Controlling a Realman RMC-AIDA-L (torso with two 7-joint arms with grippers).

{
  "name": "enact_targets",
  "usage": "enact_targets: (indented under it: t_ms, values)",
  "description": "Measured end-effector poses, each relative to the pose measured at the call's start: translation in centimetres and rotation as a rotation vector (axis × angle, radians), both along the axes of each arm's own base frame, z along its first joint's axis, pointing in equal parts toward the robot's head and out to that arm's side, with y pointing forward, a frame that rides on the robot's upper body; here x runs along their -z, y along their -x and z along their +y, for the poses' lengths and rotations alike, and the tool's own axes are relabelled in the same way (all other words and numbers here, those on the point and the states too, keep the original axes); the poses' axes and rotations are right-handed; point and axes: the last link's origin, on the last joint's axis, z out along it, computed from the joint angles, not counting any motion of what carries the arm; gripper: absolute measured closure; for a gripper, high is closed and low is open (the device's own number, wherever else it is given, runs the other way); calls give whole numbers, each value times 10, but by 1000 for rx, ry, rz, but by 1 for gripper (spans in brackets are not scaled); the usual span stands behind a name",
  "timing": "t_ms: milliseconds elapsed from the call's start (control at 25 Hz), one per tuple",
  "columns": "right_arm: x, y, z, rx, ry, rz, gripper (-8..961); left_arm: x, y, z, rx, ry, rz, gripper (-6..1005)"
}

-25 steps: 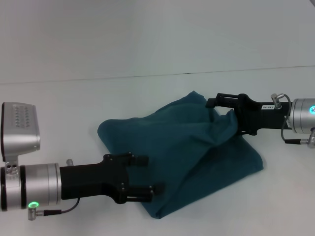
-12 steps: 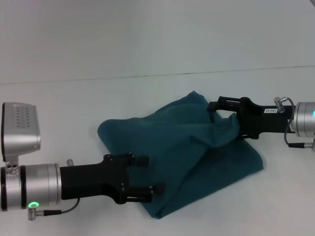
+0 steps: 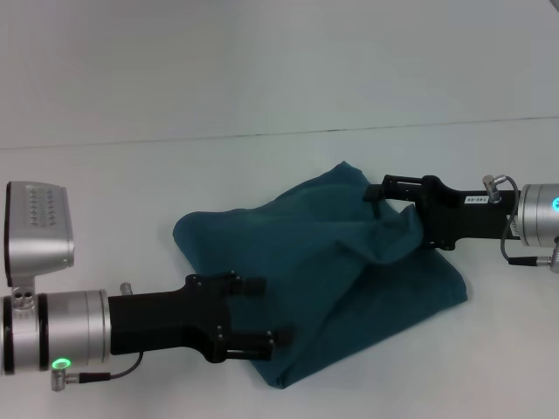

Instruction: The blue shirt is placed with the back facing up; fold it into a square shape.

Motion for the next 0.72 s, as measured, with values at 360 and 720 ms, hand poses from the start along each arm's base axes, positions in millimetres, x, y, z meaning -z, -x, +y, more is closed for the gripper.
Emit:
enact_targets:
  t_ms: [360, 720]
  values:
    - [-2, -6, -1, 16, -31, -2, 157, 0, 1, -1, -5, 0, -3, 95]
    - [1, -4, -1, 6, -25, 4, 547, 0, 1, -1, -5, -2, -3, 94]
